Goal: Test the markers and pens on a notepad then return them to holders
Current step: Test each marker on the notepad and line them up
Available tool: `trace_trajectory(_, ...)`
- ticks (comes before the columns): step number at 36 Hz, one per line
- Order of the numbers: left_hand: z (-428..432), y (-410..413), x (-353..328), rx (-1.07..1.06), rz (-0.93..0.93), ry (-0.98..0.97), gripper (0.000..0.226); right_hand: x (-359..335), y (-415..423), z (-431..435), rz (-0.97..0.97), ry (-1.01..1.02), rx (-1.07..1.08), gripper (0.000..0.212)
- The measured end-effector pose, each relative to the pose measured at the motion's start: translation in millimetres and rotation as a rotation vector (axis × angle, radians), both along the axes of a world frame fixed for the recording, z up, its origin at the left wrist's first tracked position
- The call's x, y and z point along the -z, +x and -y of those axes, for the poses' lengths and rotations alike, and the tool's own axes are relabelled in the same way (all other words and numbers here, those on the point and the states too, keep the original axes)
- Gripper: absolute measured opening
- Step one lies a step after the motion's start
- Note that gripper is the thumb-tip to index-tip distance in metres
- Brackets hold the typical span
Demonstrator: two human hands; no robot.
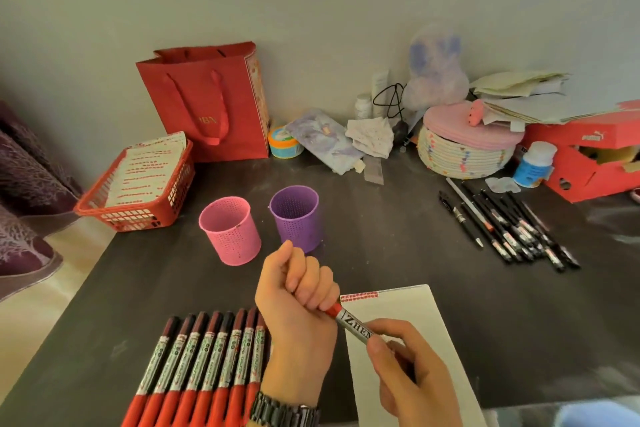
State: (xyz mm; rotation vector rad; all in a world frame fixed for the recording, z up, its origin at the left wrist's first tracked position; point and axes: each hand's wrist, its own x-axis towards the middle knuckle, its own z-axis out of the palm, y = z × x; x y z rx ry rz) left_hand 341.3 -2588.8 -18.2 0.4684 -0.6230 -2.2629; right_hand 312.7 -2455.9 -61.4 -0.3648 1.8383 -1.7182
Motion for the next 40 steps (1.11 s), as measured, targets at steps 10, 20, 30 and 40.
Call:
trace_trajectory(10, -11.4, 4.9, 12.4, 0.026, -0.01, 0.163, 0.044, 5.7, 20.8, -11.2, -0.229, -0.01, 0.181, 0.025)
trace_trajectory(20, -19.7, 6.9, 0.1, 0.091, -0.083, 0.087, 0.043, -5.4, 27.4, -17.7, -0.211, -0.162, 0.196, 0.014)
trace_trajectory(30, -3.9, 13.2, 0.5, 0.125, -0.084, 0.077, 0.046, -10.5, 6.5, -11.5, -0.341, -0.091, 0.042, 0.019)
trace_trajectory(40, 30.5, 49.4, 15.2, 0.342, 0.385, -0.732, 0.019, -7.5, -22.6, -7.4, -0.411, 0.025, -0.251, 0.025)
